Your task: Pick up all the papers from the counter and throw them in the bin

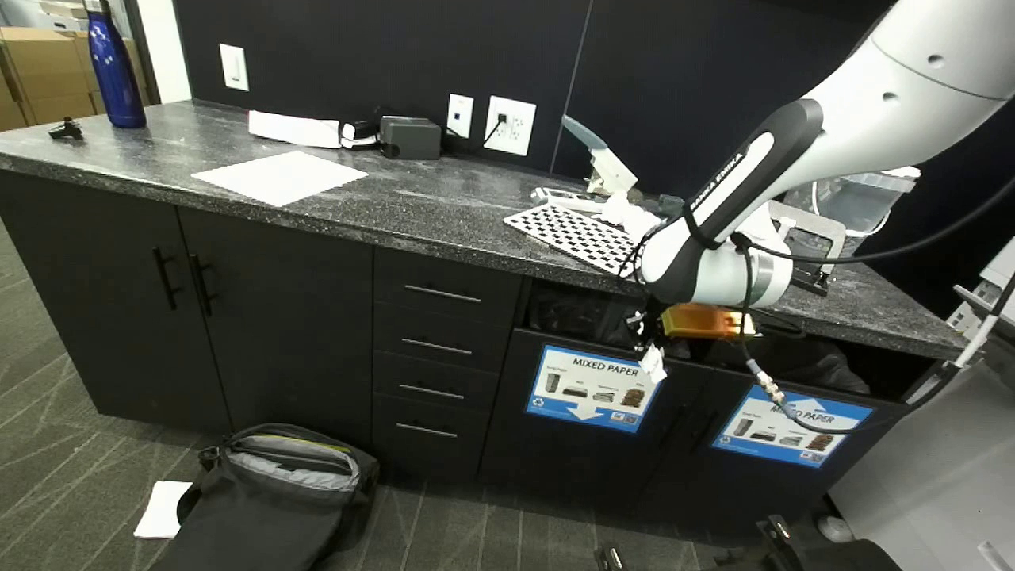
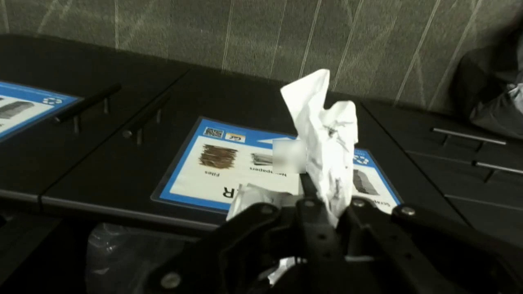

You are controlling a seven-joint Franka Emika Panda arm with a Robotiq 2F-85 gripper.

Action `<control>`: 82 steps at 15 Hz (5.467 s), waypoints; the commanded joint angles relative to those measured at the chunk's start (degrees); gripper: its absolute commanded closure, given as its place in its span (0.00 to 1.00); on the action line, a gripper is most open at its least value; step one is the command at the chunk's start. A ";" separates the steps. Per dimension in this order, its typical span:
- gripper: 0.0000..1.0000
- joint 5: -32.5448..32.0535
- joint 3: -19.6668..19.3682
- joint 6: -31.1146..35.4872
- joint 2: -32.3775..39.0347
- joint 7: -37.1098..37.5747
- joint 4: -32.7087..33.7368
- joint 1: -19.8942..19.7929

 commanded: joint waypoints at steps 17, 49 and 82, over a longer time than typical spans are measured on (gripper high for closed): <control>0.92 13.74 2.35 71.28 29.31 8.27 4.73 5.25; 0.00 10.62 4.80 13.56 8.33 2.63 7.18 -1.11; 0.00 -9.00 -3.73 -36.19 29.50 -6.36 78.35 -1.41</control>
